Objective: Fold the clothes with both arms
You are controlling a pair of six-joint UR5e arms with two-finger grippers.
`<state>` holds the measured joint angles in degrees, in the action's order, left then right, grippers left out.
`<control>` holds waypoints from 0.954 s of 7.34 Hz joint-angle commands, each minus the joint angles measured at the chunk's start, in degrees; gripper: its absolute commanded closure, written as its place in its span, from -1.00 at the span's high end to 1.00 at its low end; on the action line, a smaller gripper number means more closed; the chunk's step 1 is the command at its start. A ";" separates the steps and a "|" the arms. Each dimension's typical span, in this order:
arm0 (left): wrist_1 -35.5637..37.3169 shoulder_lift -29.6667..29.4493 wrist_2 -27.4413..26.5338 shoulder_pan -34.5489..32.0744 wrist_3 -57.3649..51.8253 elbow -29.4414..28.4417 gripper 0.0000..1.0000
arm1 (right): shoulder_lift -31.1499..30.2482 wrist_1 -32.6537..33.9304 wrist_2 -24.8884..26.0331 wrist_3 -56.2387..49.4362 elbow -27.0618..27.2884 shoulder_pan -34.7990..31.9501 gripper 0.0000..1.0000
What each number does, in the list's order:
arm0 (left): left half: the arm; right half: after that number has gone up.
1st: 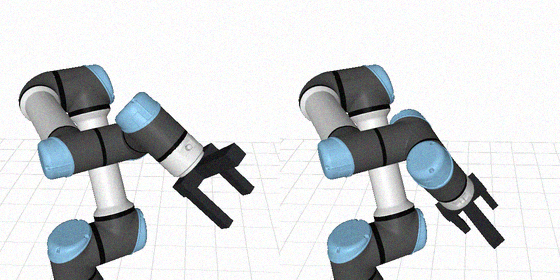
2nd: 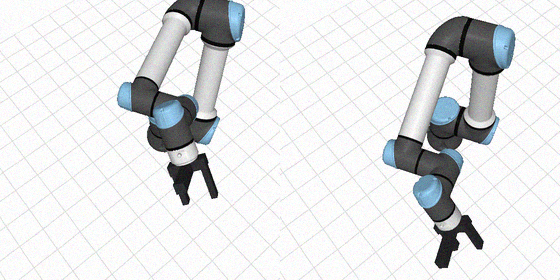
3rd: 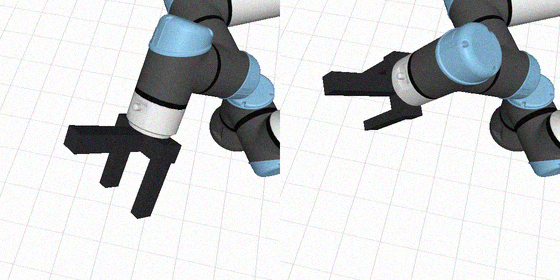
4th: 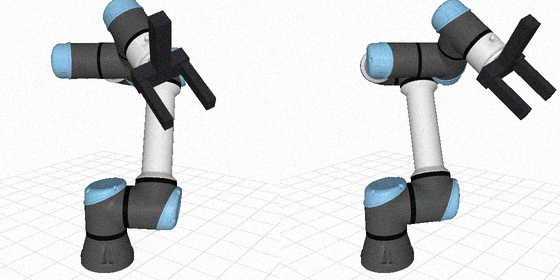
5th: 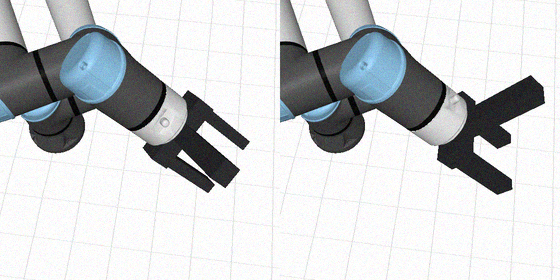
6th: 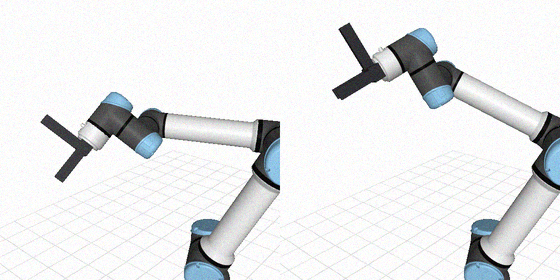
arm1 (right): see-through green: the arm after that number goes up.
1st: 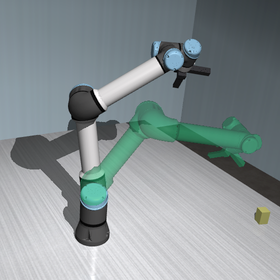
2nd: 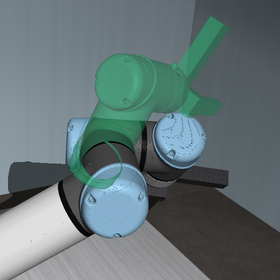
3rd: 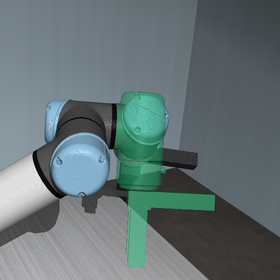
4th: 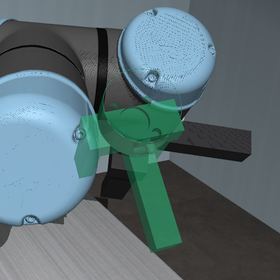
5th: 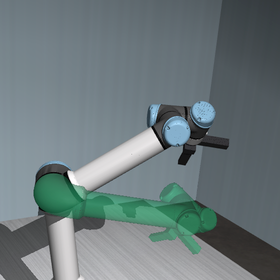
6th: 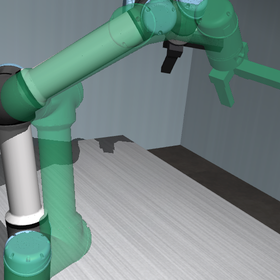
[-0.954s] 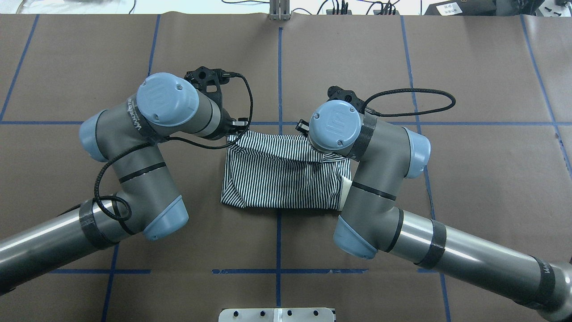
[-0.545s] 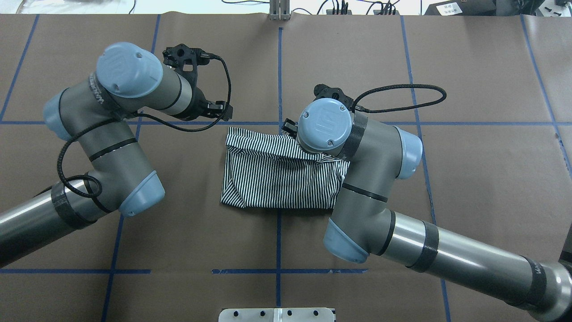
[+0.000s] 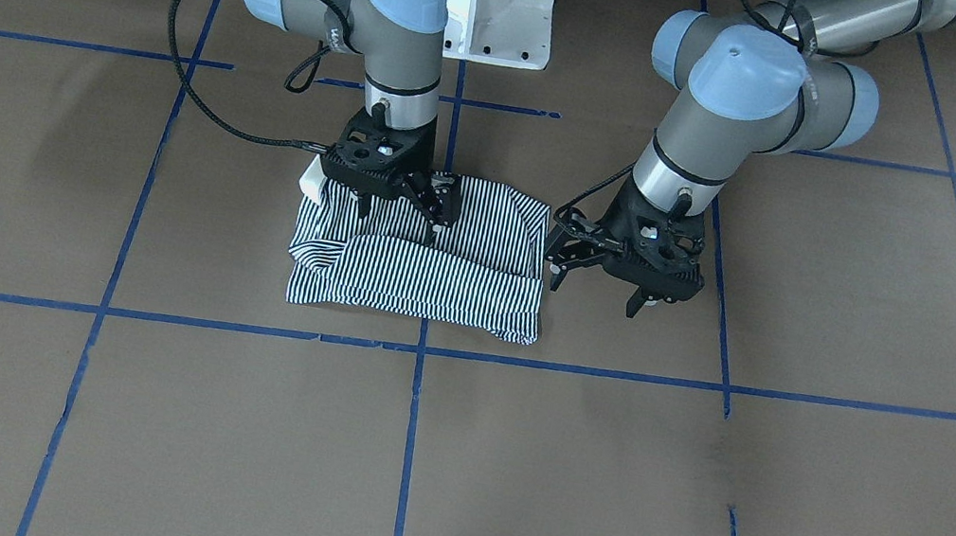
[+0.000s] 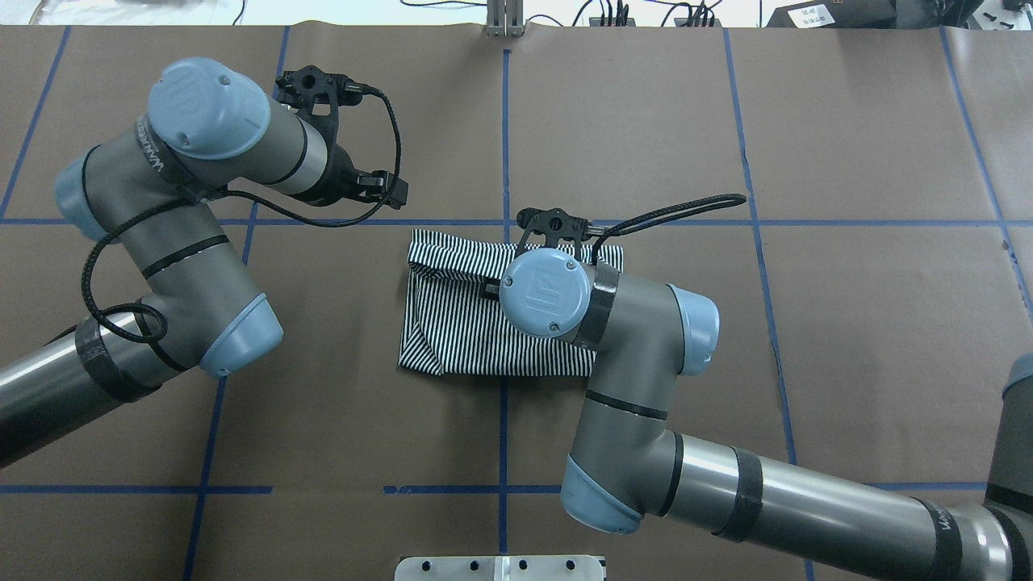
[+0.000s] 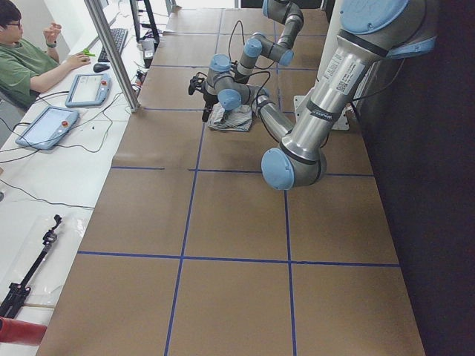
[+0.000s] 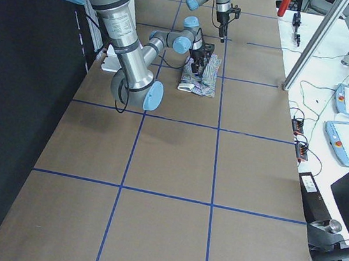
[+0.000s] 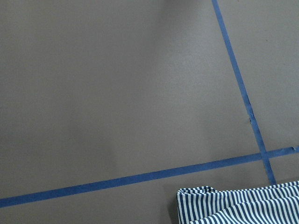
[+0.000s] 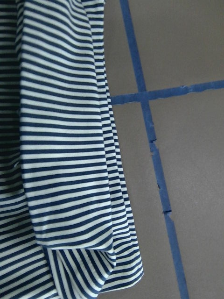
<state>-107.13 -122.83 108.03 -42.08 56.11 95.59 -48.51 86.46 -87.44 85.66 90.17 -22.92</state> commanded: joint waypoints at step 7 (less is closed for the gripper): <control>-0.01 0.05 -0.01 0.16 0.41 0.12 1.00 | 9.83 -3.47 0.70 -8.56 -22.97 -12.29 1.00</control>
<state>-107.14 -122.75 108.02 -41.96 56.43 95.71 -40.38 85.01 -86.37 78.87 72.79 -31.72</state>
